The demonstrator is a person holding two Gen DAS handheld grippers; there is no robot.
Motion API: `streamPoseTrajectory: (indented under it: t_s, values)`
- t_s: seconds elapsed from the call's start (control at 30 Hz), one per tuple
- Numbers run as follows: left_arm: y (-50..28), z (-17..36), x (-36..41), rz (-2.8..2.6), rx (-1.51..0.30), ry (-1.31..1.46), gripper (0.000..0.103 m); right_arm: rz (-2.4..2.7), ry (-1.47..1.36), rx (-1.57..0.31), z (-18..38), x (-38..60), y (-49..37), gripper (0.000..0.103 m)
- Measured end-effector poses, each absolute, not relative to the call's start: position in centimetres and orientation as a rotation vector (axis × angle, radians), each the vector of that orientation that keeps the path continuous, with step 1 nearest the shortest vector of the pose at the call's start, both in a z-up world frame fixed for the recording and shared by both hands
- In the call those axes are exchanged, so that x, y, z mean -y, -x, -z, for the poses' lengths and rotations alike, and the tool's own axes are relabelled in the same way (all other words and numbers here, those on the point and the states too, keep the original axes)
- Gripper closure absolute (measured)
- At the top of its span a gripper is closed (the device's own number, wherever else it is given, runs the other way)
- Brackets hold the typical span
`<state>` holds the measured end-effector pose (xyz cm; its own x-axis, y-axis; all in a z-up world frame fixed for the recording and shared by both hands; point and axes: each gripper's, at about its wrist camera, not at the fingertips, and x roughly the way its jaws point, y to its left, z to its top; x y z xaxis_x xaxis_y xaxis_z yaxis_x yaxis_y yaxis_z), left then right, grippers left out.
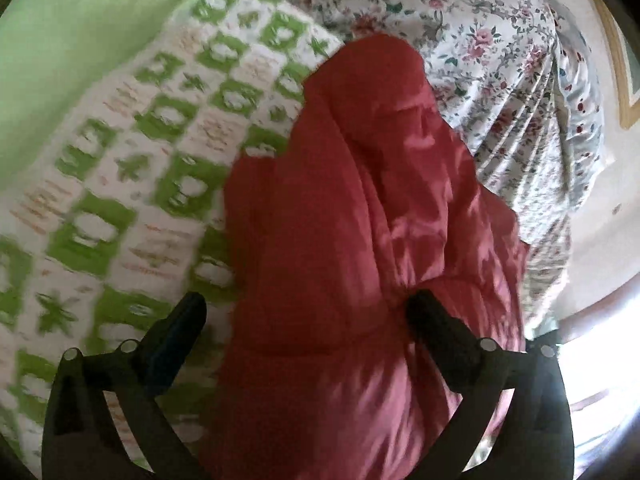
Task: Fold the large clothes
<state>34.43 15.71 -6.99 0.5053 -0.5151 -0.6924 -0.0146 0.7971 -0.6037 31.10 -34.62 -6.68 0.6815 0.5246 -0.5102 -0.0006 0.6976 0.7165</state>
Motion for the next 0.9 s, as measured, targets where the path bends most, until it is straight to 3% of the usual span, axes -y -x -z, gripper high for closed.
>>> streamPoseTrajectory:
  t_s: [0.1,0.27,0.33,0.47,0.63,0.9]
  values:
    - [-34.2,6.7,-14.5,0.358,-1.002,0.562,0.001,-0.348,-0.75,-0.777,6.8,34.1,-31.2,0.009]
    - [-33.2,5.1,-12.8,0.354,-0.958,0.459,0.026,-0.349,-0.779,-0.766,6.6,34.5,-31.0,0.027]
    - [-32.9,4.5,-12.8,0.356,-0.943,0.458,0.041,-0.341,-0.773,-0.762,6.1,34.4,-30.7,0.041]
    - [-31.9,3.2,-12.8,0.354,-0.919,0.428,0.054,-0.32,-0.747,-0.753,4.8,33.8,-29.7,0.056]
    - [-30.1,1.6,-13.3,0.368,-0.903,0.417,0.061,-0.306,-0.729,-0.76,3.3,33.0,-27.9,0.06]
    - [-24.2,-0.2,-13.4,0.385,-0.862,0.397,0.063,-0.324,-0.655,-0.775,1.1,31.6,-22.7,0.061]
